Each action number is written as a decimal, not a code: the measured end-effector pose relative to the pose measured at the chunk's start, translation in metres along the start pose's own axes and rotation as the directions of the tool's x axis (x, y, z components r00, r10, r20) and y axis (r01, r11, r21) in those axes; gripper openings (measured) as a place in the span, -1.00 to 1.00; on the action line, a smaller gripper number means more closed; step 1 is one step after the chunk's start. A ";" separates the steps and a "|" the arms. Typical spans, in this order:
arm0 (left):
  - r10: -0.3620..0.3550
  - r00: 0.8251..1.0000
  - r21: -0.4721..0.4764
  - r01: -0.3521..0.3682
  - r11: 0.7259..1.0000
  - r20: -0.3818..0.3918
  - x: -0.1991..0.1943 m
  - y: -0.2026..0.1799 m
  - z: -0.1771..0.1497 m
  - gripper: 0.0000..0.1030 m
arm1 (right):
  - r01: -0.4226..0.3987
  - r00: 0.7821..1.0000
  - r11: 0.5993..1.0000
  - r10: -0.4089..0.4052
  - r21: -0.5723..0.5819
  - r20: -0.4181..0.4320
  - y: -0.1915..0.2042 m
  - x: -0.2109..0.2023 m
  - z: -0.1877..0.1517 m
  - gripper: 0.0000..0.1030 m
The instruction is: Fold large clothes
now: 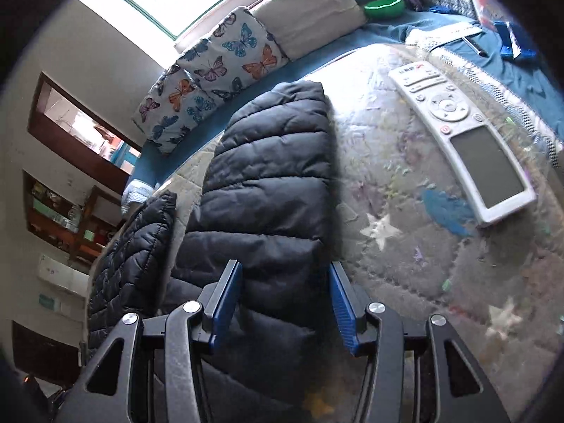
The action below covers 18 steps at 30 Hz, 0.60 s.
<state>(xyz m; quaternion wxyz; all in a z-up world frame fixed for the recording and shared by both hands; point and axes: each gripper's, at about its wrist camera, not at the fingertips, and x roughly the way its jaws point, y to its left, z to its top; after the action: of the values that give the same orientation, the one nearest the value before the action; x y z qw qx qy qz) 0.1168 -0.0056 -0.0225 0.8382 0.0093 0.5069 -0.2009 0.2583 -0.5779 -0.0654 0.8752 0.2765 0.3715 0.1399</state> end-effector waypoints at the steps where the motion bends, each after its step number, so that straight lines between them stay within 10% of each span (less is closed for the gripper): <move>1: 0.000 1.000 0.002 0.000 1.000 -0.006 0.001 -0.001 0.001 0.35 | -0.048 0.999 0.998 0.048 0.027 -0.004 -0.003 0.003 0.002 0.06; 7: 0.010 1.000 0.005 -0.009 1.000 -0.026 0.006 -0.003 0.000 0.35 | -0.153 0.988 0.983 0.152 0.100 0.020 -0.008 0.012 0.008 -0.03; 9: 0.017 1.000 0.003 -0.017 1.000 -0.021 0.004 -0.001 -0.001 0.35 | -0.155 0.988 0.982 0.153 0.110 0.024 -0.006 0.009 0.006 -0.67; 18: 0.022 0.998 -0.058 -0.019 0.998 0.056 -0.025 0.016 -0.003 0.35 | -0.129 0.974 0.987 0.144 -0.091 0.175 0.081 -0.083 -0.002 -0.76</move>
<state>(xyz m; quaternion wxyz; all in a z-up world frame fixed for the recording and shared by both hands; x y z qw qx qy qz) 0.1095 0.0183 -0.0056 0.8542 -0.0153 0.4883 -0.1778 0.1968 -0.5490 0.0289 0.9038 0.2782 0.2649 0.1886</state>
